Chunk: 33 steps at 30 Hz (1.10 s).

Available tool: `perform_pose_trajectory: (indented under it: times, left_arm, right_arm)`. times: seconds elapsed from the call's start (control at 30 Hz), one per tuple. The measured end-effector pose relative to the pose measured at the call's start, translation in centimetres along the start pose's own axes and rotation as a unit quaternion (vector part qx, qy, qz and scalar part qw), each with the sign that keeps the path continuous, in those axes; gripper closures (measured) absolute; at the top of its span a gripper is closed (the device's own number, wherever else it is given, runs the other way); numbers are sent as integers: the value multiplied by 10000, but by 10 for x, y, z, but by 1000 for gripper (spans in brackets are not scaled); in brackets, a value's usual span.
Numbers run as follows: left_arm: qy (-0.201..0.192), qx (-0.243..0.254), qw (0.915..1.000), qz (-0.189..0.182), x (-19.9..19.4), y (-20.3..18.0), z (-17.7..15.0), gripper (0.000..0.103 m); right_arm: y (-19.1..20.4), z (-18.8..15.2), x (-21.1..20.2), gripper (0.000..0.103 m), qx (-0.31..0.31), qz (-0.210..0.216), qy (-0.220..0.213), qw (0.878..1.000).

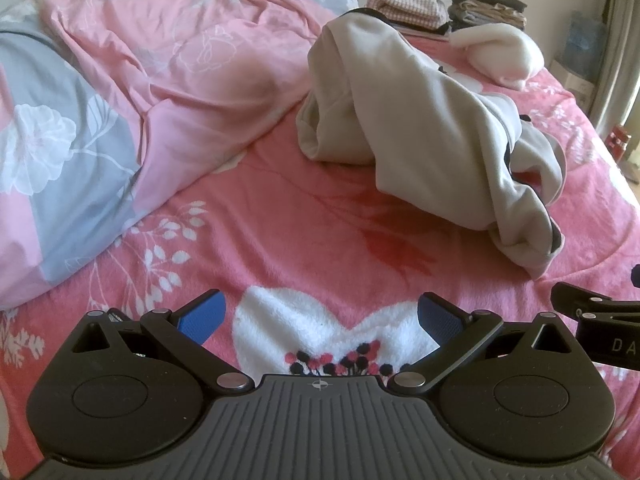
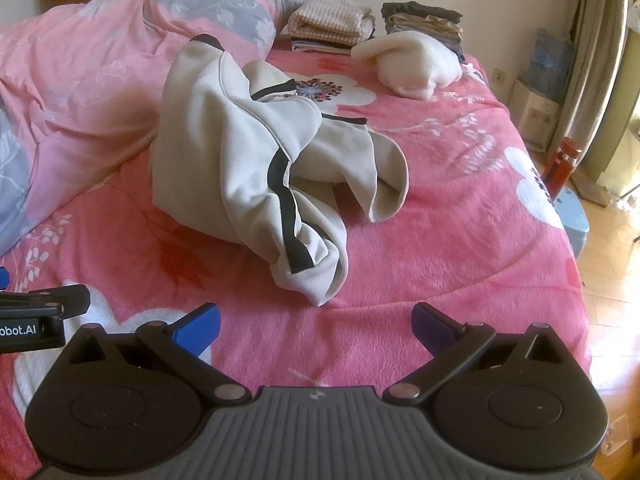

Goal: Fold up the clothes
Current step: 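Move both tools to the beige hoodie and close on its fabric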

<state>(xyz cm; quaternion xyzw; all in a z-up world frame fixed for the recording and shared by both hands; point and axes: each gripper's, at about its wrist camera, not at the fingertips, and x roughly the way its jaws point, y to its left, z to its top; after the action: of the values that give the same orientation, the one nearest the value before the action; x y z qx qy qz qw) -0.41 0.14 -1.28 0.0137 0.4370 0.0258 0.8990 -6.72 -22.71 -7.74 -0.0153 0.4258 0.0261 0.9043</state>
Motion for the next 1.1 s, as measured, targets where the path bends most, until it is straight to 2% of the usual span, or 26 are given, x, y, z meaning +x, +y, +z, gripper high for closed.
perform_pose_trajectory:
  times: [0.37, 0.57, 0.73, 0.9, 1.03, 1.1]
  left_arm:
    - [31, -7, 10000, 48, 4, 2, 1, 0]
    - [-169, 193, 9997, -35, 7, 9, 21, 0]
    - [-710, 515, 9961, -118, 12, 13, 63, 0]
    - [-1155, 419, 9908, -559, 18, 7, 105, 0]
    - [-1158, 214, 9894, -846, 37, -5, 120, 0]
    - [-1108, 249, 9900, -841, 50, -12, 123, 0]
  right_arm:
    - [-2, -1, 2, 0, 29, -23, 28, 10000]
    - [-4, 4, 0, 0, -83, 50, -83, 9999]
    - [-6, 30, -7, 0, -324, 247, -627, 9972]
    - [-21, 67, -4, 0, -502, 313, -1324, 9894]
    - [-39, 93, 10, 0, -614, 687, -1714, 9809]
    - [-45, 103, 20, 0, -706, 899, -1855, 9760]
